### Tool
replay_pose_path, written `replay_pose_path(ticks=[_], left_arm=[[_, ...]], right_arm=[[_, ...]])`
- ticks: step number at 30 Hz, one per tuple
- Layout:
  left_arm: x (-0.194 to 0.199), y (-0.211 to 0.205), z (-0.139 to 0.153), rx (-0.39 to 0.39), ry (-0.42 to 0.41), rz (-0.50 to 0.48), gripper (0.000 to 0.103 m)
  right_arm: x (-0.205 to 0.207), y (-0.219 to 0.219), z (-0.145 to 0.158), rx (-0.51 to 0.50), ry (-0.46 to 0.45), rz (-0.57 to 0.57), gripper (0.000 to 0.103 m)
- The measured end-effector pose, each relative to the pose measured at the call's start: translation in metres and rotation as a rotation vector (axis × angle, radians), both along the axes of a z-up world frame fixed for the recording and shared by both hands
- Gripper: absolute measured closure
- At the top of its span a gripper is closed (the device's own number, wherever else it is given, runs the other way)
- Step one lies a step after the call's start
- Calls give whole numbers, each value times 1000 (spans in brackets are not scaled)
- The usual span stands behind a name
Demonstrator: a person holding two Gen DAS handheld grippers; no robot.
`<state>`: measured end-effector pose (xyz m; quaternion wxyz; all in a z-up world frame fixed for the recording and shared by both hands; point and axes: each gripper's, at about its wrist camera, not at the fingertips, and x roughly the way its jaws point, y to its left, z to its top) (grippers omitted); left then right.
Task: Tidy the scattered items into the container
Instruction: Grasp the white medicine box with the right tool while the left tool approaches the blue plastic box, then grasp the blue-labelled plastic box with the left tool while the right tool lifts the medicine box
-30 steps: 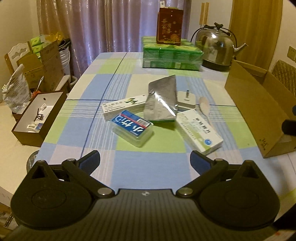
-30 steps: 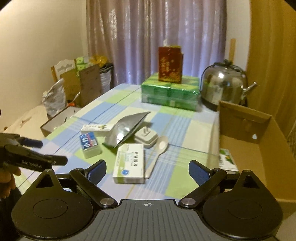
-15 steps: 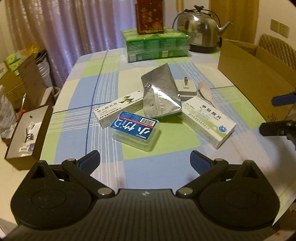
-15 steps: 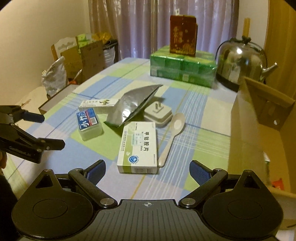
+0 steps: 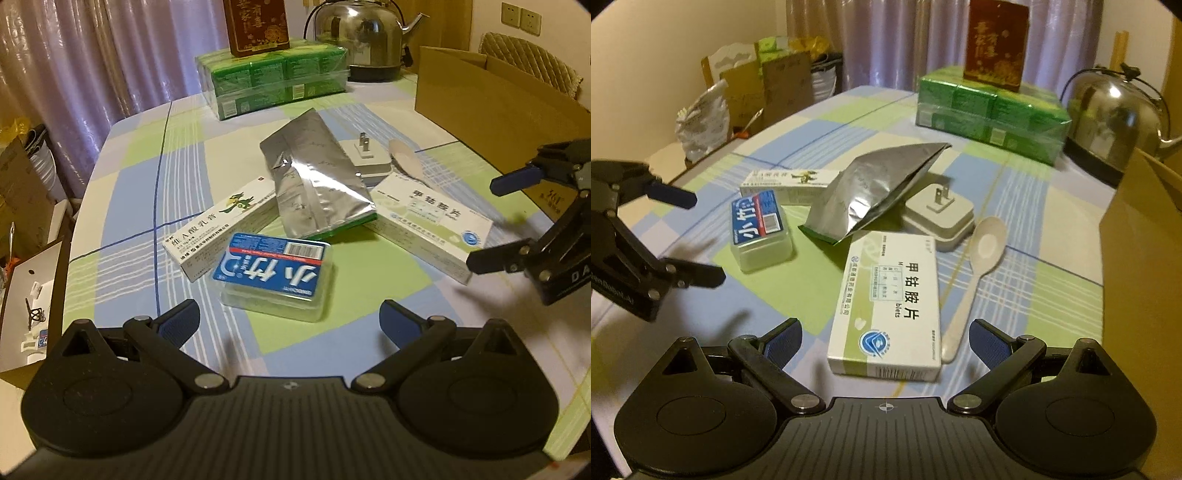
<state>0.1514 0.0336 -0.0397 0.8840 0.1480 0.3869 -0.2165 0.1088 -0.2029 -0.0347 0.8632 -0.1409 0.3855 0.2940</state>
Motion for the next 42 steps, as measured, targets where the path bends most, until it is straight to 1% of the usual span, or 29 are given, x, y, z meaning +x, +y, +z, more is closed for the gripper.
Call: replay_pose_path(ticks=[10,12,14,15,16,17,24,26,27,29,32,35,38,42], left_arm=[[25,4,-14,5,4,-17,1],[28,4,-17,5,3,-20,1],[32,4,-19,2,2,-22,1],[35,4,-20,-1,3,-24,1],[37,4,-22,-4,5,-27,1],[39,4,-23,-6,6,-32,1],[47,1,-30,-10,15,-60,2],[46,1,-29,-24,17,-58,4],[44,1,-28,-34,18,-58,7],[39,-1,-27,-34,29,-56,19],[28,-7,-24,-22,40,-46,19],[10,-15,-21,-46,63,-33,19],[-12,-28,-19,-50,83,-18,19],[-40,-45,-15,-69,106,-4,19]], right_arm=[[18,7,-19,-11,5,-9,10],[20,8,-21,-9,11,-8,13],[22,9,-24,-10,18,1,21],[23,10,-25,-13,21,4,22],[22,10,-25,-16,12,6,26],[23,11,-25,-20,8,12,33],[19,11,-23,-14,10,6,35],[16,9,-21,-9,11,0,35],[15,8,-19,-4,13,-3,35],[13,4,-14,7,14,-10,35],[7,-3,-6,20,18,-22,35],[-4,-13,1,25,18,-30,35],[-16,-27,5,17,23,-48,35],[-32,-52,5,-1,39,-102,35]])
